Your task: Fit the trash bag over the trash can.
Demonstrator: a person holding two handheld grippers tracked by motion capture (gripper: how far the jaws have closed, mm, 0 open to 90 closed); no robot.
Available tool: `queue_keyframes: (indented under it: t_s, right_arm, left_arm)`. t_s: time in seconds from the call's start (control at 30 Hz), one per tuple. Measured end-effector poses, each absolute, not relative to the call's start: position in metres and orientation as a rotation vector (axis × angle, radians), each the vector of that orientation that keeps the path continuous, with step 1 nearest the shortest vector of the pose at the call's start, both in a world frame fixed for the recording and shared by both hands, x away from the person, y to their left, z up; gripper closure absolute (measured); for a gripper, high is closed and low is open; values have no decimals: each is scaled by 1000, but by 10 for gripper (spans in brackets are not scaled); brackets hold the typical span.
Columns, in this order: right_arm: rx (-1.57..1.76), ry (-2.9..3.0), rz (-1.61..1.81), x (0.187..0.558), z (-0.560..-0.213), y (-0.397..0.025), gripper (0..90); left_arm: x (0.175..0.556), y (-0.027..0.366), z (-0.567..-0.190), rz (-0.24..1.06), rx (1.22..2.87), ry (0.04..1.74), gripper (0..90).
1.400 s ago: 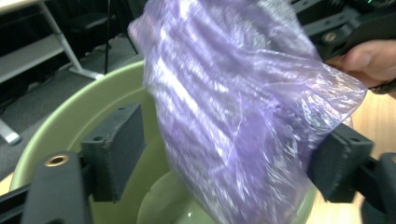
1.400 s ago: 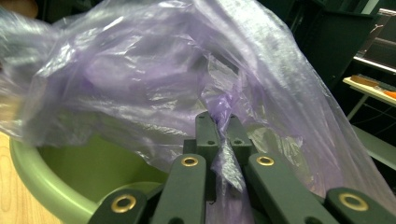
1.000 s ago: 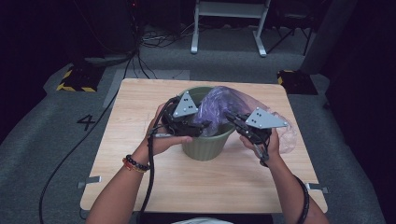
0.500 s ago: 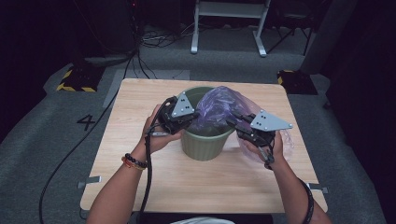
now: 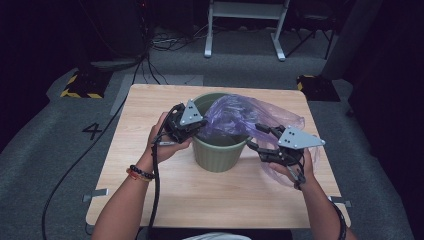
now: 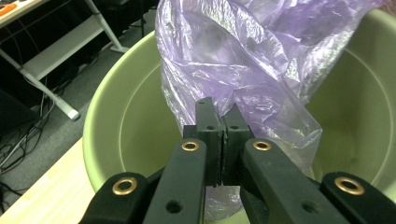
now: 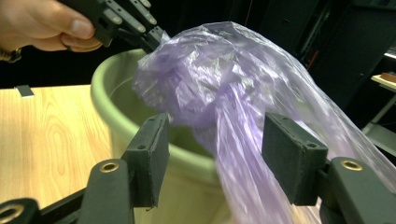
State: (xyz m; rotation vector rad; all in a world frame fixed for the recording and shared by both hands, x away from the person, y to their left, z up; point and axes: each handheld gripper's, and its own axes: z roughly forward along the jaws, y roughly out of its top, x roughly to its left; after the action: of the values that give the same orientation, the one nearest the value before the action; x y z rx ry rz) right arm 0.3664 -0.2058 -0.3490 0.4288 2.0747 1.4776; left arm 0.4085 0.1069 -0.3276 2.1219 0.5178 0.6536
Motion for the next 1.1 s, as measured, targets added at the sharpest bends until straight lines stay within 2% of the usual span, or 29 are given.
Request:
queue_keyframes:
  t_s: [0.33, 0.6, 0.77, 0.83, 0.87, 0.9, 0.93, 1.0, 1.1]
  right_arm:
    - [486, 2026, 1363, 348, -358, -237, 357]
    - [599, 2025, 1259, 350, -378, -256, 296]
    - [647, 2043, 1227, 354, -390, -262, 300]
    - [667, 2060, 1206, 358, -397, -264, 402]
    - [665, 2064, 1203, 359, -399, -265, 484]
    - [665, 2064, 1203, 359, -399, -265, 484]
    - [671, 2073, 1208, 360, -401, -266, 535]
    - [679, 2075, 1204, 363, -408, -267, 710]
    - [674, 2067, 1212, 364, -410, -267, 785]
  left_arm:
    - [412, 111, -334, 648, 2133, 544, 883]
    - [415, 116, -335, 645, 2124, 564, 882]
    - [416, 117, -338, 642, 2124, 569, 882]
    - [417, 117, -338, 642, 2128, 569, 883]
    - [417, 117, -339, 640, 2126, 571, 883]
    - [417, 117, -339, 638, 2124, 570, 883]
    - [417, 117, -339, 639, 2123, 570, 883]
    - [417, 118, -340, 639, 2123, 574, 880]
    - [418, 119, -341, 638, 2121, 578, 874]
